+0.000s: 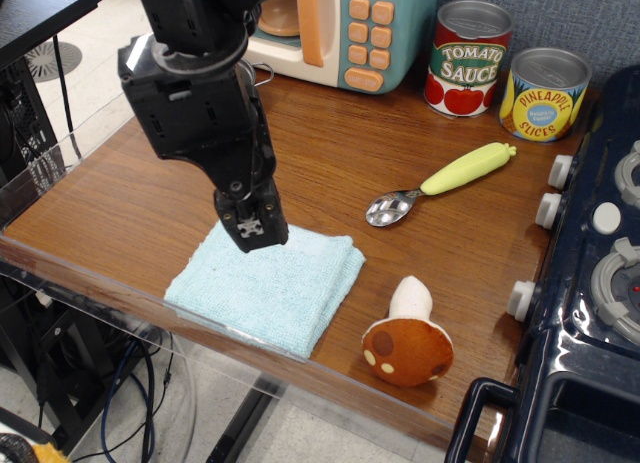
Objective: Put the spoon to the left of the cloth
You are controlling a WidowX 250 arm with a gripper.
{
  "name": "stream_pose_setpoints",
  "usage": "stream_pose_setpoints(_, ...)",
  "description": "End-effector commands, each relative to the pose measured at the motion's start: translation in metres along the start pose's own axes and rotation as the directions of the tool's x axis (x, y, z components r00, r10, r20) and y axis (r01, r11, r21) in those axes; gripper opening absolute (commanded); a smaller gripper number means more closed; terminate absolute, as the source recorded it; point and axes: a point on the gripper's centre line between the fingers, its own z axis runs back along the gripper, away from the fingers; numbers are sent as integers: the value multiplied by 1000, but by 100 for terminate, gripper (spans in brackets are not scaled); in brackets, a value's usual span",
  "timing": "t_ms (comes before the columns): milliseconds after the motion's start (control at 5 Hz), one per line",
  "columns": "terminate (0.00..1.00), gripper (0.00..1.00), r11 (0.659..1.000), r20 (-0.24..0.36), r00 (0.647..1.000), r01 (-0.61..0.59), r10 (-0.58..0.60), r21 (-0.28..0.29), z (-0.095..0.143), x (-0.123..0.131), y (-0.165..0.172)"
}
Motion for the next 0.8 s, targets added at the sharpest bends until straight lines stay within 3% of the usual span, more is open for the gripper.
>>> stream_pose_setpoints(0, 0, 100, 1000, 0, 1000, 0, 0, 0, 0, 0, 0)
stream_pose_setpoints(200, 0, 100, 988, -12, 988, -157, 157, 12, 6, -20, 3)
stream_pose_setpoints(400, 0, 100, 964, -24, 965, -263, 263, -33, 15, -46, -1)
stream_pose_setpoints(600, 0, 100, 946, -31, 946, -323, 322, -38, 12, -68, -9)
